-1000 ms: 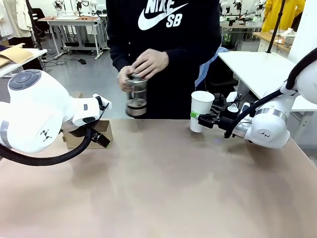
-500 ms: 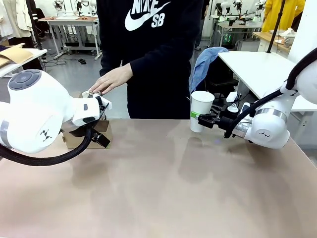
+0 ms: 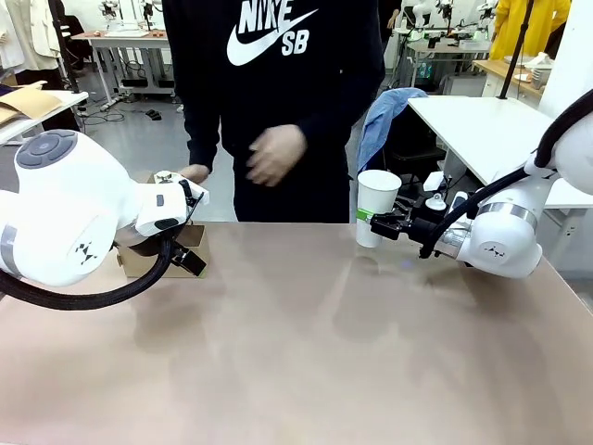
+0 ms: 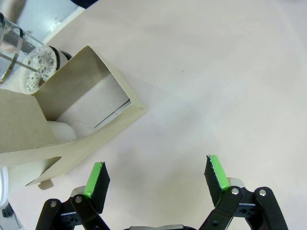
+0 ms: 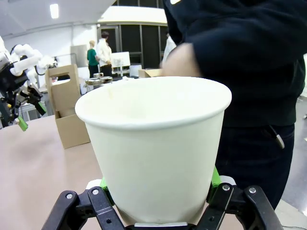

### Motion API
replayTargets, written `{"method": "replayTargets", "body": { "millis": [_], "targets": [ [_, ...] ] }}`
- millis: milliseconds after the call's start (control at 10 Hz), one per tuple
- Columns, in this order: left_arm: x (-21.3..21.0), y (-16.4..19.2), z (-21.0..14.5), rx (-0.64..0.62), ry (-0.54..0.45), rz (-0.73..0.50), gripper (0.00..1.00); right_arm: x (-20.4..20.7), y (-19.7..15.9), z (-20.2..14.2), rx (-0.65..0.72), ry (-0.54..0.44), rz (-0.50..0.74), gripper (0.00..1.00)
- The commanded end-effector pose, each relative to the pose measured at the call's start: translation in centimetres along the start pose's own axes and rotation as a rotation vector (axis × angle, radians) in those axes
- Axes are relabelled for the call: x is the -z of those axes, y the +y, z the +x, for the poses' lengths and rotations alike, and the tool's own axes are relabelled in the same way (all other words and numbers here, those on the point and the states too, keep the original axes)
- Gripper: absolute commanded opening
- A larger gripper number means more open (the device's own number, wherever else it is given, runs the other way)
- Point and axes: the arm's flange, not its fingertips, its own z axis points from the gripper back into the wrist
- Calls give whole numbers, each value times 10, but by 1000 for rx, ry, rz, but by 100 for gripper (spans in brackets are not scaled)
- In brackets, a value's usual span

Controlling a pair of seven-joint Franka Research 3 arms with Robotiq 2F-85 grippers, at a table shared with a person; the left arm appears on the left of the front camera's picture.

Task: Pour a drink into a cup and package it in a carrier.
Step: When a person places the Paper Cup Lid on the 600 ml Paper Cup , lift the 600 ml Paper Cup.

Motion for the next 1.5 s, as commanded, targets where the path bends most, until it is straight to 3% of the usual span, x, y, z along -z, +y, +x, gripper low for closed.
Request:
{"method": "replayTargets", "body": {
  "millis": [0,1400],
  "targets": [
    [0,1,0,-2,-1,-2,100,3,1,4,0,-16,-11,81],
    [0,1,0,-2,-1,-2,100,3,1,4,0,-16,-11,81]
  ]
}}
